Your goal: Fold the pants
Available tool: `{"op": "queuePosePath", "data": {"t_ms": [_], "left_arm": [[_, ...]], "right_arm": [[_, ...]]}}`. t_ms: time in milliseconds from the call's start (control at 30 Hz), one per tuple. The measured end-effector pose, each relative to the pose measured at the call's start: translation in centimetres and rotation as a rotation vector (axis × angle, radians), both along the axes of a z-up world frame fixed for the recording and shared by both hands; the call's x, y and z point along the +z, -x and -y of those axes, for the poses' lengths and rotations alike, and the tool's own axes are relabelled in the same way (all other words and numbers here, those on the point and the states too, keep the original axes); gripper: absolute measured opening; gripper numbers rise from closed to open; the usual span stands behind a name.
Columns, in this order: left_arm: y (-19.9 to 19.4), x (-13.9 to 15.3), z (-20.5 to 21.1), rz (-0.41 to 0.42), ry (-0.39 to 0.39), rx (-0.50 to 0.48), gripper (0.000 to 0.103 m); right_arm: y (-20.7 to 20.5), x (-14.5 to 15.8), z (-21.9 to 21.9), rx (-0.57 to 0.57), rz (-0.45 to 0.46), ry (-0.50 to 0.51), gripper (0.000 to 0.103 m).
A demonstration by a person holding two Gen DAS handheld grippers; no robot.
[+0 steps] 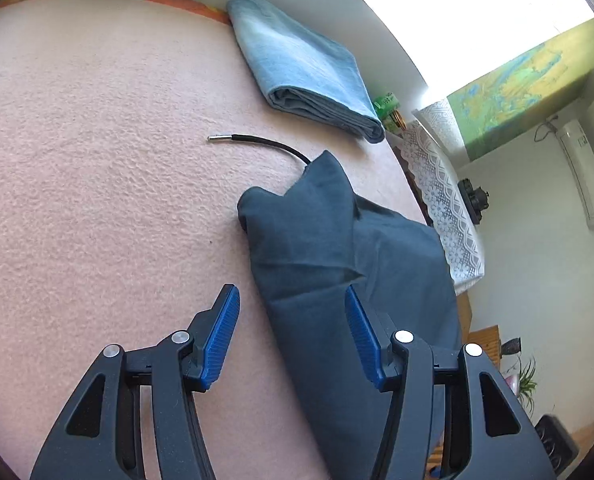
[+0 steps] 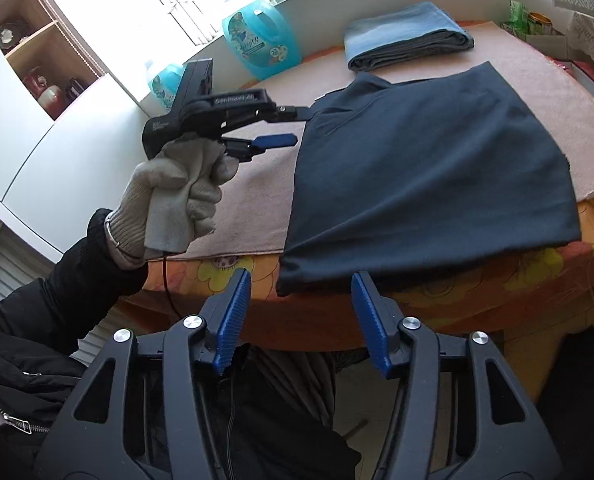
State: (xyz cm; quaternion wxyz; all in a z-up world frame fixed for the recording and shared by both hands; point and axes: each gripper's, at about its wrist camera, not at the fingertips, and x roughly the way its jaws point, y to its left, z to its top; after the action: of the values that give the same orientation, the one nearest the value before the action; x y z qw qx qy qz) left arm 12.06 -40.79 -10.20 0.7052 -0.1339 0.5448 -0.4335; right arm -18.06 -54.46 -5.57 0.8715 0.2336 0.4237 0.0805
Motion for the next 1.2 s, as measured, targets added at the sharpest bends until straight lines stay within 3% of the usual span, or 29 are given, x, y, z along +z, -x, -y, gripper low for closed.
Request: {"op": "queuePosePath", "data": {"t_ms": [300, 333, 433, 533, 933, 1200], "left_arm": [[-0.6, -0.4, 1.0, 0.004, 0.022, -0.001, 0.051], [-0.6, -0.4, 1.1, 0.011, 0.021, -0.005, 0.048], [-0.9, -0.9, 1.6, -0.007, 0.025, -0.016, 0.025], [-1.1, -1.2, 1.6, -0.009, 0.045, -0.019, 0.010], [-2.2, -0.6, 2.4, 0.030, 0.048, -0.010, 0.007], [-1.7, 0.6, 3.3, 0.072, 0.046, -0.020, 0.007]], "right_arm": [[-2.4, -2.9, -3.7, -0.046, -0.026, 0.039, 0.045], [-2.6, -2.9, -4.0, -0.048, -0.028, 0.060, 0.040], [-3.0, -3.3, -4.5, -0.064, -0.055, 0.104, 0.016], [-2.7, -3.4, -4.3, -0.070, -0.052, 0.078, 0.008], [-1.6, -4.0, -4.2, -0.044, -0.048, 0.060, 0.004], [-0.4, -0.8, -3.4, -0.037, 0.012, 0.035, 0.003]]}}
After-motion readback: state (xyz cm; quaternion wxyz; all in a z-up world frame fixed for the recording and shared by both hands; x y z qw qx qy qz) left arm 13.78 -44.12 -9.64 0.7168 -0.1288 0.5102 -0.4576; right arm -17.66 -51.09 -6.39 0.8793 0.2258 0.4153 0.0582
